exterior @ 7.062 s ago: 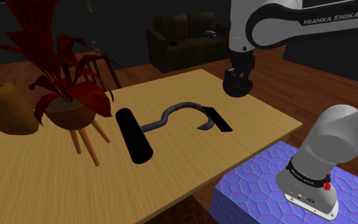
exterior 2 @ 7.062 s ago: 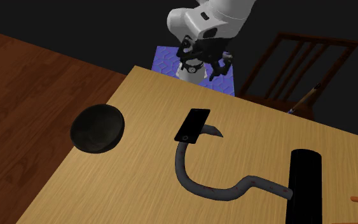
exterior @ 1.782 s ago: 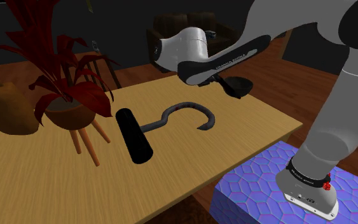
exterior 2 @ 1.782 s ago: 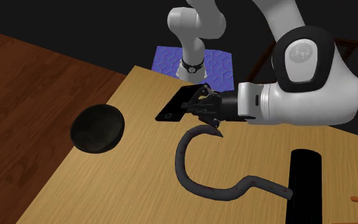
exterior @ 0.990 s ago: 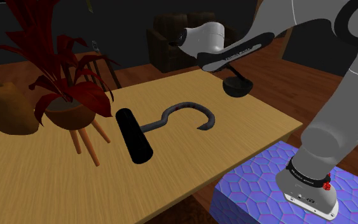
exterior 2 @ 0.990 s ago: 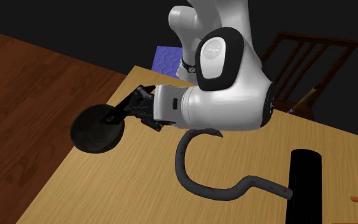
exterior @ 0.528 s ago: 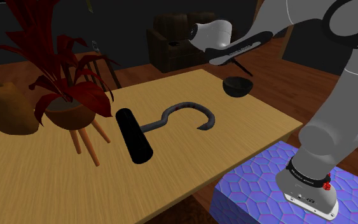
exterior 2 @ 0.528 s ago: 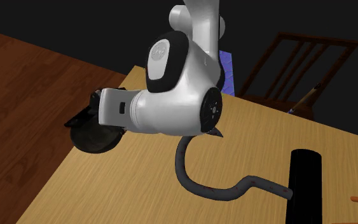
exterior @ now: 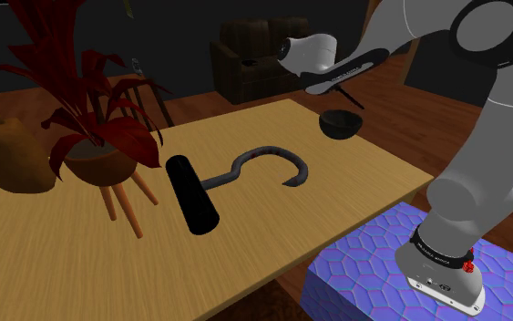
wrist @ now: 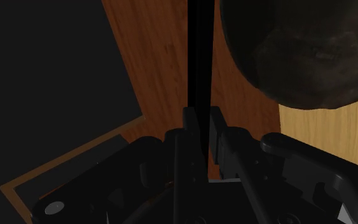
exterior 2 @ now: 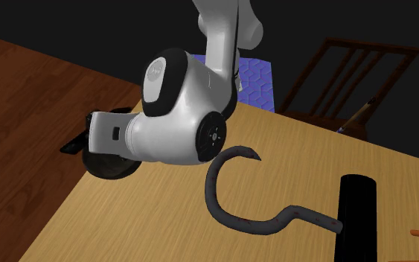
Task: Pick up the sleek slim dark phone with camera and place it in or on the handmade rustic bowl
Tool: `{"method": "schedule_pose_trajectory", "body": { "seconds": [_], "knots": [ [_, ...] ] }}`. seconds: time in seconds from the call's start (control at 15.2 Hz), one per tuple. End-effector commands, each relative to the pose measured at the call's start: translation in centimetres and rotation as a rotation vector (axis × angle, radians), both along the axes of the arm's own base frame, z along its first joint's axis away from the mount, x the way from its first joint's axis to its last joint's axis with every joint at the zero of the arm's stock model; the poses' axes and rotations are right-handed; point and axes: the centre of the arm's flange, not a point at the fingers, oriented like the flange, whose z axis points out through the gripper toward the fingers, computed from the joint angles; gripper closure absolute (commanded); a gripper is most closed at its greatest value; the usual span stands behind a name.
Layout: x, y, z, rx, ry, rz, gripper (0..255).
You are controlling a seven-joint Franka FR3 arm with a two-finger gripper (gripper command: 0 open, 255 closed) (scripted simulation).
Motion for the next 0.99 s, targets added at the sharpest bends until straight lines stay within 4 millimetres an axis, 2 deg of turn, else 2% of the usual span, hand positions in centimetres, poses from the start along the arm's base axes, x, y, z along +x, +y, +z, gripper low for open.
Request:
{"method": "schedule_pose_trajectory", "body": {
  "seconds": [0.0, 0.79, 0.92],
  "knots": [
    [0.0, -0.1, -1.0, 0.0, 0.0, 0.0, 255],
    [0.0, -0.1, -7.4, 0.0, 0.0, 0.0, 255],
    [0.0, -0.1, -7.5, 0.0, 0.0, 0.0, 255]
  ]
}}
